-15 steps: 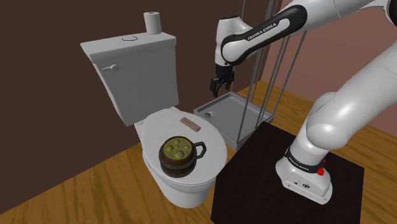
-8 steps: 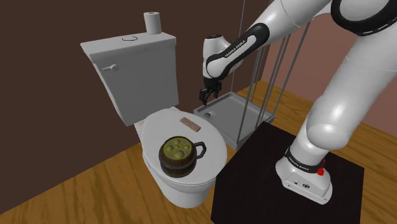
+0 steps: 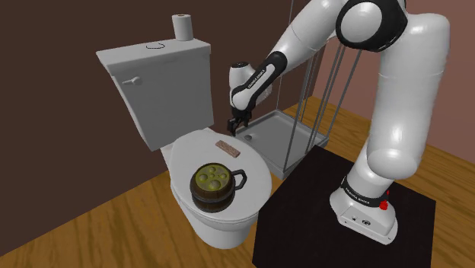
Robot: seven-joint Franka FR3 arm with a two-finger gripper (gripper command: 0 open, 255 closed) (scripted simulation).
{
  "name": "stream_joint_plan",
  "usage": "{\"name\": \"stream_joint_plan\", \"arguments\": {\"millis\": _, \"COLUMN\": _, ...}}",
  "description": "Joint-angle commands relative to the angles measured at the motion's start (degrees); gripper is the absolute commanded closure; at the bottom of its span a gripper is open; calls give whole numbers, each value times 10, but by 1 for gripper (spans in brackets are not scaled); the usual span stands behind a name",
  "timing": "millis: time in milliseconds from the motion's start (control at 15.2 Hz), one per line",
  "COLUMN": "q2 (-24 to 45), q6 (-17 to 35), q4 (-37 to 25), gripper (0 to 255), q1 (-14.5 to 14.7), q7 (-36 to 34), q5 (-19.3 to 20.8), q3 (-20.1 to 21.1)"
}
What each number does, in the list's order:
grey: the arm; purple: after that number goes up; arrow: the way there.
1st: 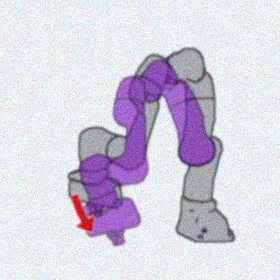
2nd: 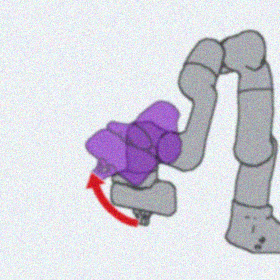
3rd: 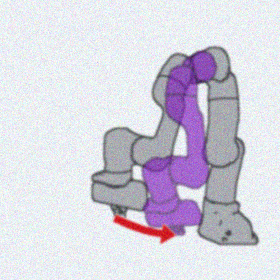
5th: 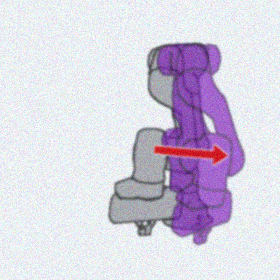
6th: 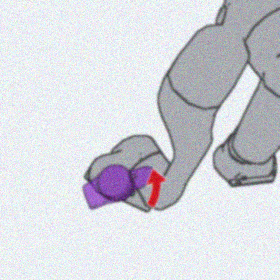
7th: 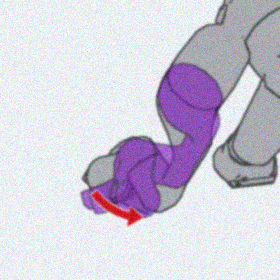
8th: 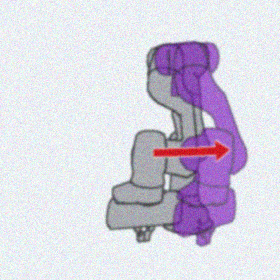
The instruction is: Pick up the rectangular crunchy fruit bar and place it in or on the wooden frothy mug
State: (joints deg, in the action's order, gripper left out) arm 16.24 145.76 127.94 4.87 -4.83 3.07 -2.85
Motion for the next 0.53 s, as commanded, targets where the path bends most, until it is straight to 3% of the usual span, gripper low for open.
{"name": "stream_joint_plan", "arguments": {"millis": 0, "q2": 47, "q6": 17, "q4": -31, "gripper": 0, "q1": 4, "q7": -2, "q5": 1, "q3": 3}}
{"name": "stream_joint_plan", "arguments": {"millis": 462, "q2": 206, "q6": 41, "q4": -165, "gripper": 0, "q1": 10, "q7": 2, "q5": 4, "q3": 11}}
